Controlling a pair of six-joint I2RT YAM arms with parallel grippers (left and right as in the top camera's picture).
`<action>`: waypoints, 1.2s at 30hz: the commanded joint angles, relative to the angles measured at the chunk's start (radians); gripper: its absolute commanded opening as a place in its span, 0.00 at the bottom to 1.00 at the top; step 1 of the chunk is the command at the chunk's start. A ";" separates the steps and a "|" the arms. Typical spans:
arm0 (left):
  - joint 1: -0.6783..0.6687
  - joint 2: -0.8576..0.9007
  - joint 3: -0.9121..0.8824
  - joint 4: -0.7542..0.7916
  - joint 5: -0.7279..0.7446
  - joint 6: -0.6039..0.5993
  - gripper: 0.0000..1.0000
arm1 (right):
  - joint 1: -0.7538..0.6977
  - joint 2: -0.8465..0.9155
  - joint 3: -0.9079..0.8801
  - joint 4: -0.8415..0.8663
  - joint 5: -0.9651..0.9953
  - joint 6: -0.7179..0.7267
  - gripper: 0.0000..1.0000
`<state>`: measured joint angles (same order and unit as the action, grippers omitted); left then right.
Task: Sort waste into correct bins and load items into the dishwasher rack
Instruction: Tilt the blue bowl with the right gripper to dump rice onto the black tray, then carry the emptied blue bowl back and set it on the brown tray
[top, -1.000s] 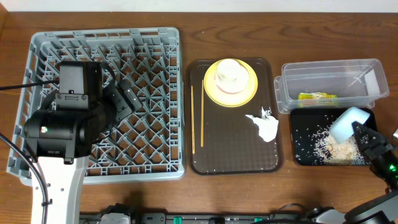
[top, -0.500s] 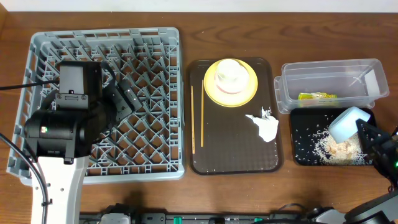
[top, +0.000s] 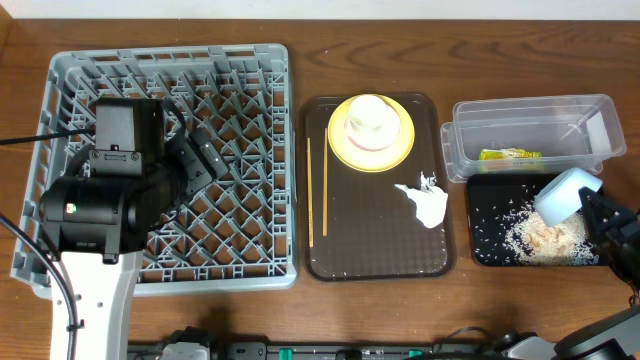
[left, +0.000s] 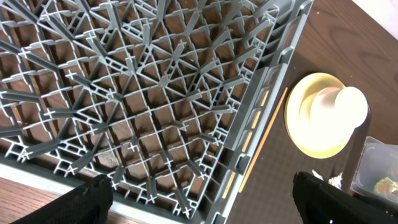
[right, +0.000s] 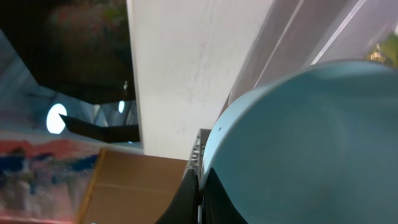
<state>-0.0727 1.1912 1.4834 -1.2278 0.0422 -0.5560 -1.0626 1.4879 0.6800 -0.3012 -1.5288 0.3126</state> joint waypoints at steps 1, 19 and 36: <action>0.004 0.002 0.005 -0.001 -0.009 0.006 0.94 | 0.006 0.005 0.005 0.009 -0.032 0.054 0.01; 0.004 0.003 0.005 -0.001 -0.009 0.006 0.94 | 0.071 -0.181 0.028 -0.024 0.125 0.174 0.01; 0.004 0.004 0.005 -0.001 -0.009 0.006 0.94 | 1.186 -0.621 0.202 -0.270 1.170 0.203 0.01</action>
<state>-0.0731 1.1912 1.4834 -1.2278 0.0422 -0.5560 -0.0753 0.8635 0.8623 -0.5617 -0.7040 0.5304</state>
